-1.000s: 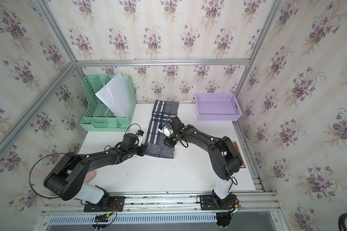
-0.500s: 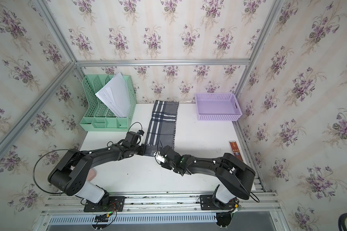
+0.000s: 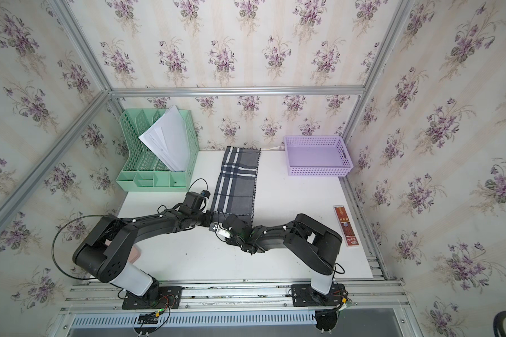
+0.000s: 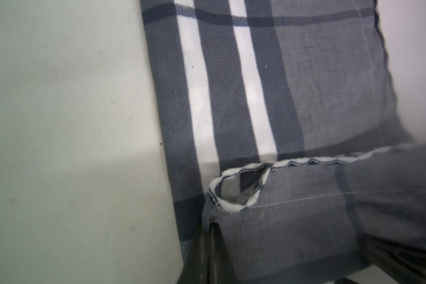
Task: Roll up the pillowcase
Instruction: Roll the pillowcase at the center of the board.
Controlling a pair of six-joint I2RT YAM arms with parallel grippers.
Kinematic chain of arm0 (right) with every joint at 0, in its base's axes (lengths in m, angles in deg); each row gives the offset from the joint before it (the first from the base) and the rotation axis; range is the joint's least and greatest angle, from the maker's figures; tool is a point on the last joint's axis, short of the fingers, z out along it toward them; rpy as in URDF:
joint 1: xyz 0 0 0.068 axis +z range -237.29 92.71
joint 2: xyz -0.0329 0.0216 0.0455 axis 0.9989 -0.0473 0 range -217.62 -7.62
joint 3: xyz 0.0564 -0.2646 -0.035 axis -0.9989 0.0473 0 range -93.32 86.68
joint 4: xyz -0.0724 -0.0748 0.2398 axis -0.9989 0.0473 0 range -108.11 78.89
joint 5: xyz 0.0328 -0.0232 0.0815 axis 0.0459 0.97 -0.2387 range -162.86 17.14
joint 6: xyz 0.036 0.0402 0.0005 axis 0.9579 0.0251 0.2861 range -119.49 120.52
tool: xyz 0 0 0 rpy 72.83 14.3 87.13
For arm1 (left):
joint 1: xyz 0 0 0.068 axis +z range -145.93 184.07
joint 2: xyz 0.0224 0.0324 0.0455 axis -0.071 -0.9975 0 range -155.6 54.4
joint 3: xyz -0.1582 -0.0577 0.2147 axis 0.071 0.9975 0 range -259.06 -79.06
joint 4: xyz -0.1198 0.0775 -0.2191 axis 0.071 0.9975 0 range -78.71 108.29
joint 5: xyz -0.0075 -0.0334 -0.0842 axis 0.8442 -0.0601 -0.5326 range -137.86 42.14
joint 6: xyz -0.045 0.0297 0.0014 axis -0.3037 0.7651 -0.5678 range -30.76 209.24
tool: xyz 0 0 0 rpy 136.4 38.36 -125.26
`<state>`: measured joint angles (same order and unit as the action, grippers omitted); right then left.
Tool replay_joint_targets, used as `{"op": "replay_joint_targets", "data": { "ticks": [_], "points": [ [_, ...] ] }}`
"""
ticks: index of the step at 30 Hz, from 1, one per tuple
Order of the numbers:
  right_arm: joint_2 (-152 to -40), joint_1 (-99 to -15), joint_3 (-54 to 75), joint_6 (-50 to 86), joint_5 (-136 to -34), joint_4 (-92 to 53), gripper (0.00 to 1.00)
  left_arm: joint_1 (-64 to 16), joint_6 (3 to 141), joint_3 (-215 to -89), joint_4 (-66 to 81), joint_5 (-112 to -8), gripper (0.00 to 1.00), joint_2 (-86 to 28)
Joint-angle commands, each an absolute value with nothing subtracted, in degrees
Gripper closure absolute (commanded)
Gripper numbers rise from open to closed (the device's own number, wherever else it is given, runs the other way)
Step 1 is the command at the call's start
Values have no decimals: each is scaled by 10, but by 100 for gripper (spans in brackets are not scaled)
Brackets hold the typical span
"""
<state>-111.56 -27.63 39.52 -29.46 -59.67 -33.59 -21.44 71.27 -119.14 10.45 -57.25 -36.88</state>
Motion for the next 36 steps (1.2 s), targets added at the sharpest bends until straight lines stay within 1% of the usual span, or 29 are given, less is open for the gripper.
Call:
{"op": "replay_joint_targets", "data": {
  "ticks": [1,2,3,4,6,7,9,11,13,19,21,25,27,29,31,33,36],
  "points": [
    [-1130,-291,389,-289,-598,-326,85,-214,710,-1194,114,-567,98,-364],
    [-1134,-294,388,-292,-600,-323,94,-213,708,-1194,116,-567,96,-361],
    [-1137,-298,386,-293,-604,-316,100,-213,707,-1194,118,-566,93,-357],
    [-1138,-301,383,-293,-612,-307,100,-212,706,-1194,120,-566,89,-355],
    [-1136,-311,373,-289,-646,-280,100,-209,699,-1197,132,-563,76,-345],
    [-1131,-315,368,-285,-670,-265,100,-207,695,-1198,137,-560,73,-338],
    [-1121,-333,350,-271,-752,-216,100,-203,685,-1194,147,-551,63,-318],
    [-1116,-347,324,-261,-821,-154,100,-199,682,-1186,153,-547,57,-295],
    [-1117,-358,299,-258,-877,-97,100,-196,681,-1177,156,-543,54,-274],
    [-1144,-400,227,-262,-1040,66,100,-196,695,-1129,125,-570,52,-229],
    [-1151,-420,209,-266,-1083,101,100,-196,700,-1097,82,-594,51,-208],
    [-1175,-465,168,-292,-1184,162,100,-196,708,-1036,-11,-642,47,-169],
    [-1189,-476,146,-303,-1204,187,100,-196,710,-1019,-40,-663,46,-164],
    [-1208,-484,123,-320,-1217,214,100,-197,717,-1010,-64,-689,40,-171],
    [-1237,-495,96,-335,-1230,246,100,-197,720,-1007,-80,-714,39,-183],
    [-1261,-507,75,-348,-1243,271,100,-197,719,-999,-99,-722,38,-186],
    [-1286,-524,55,-362,-1261,294,100,-197,718,-977,-133,-718,33,-178]
  ]
}}
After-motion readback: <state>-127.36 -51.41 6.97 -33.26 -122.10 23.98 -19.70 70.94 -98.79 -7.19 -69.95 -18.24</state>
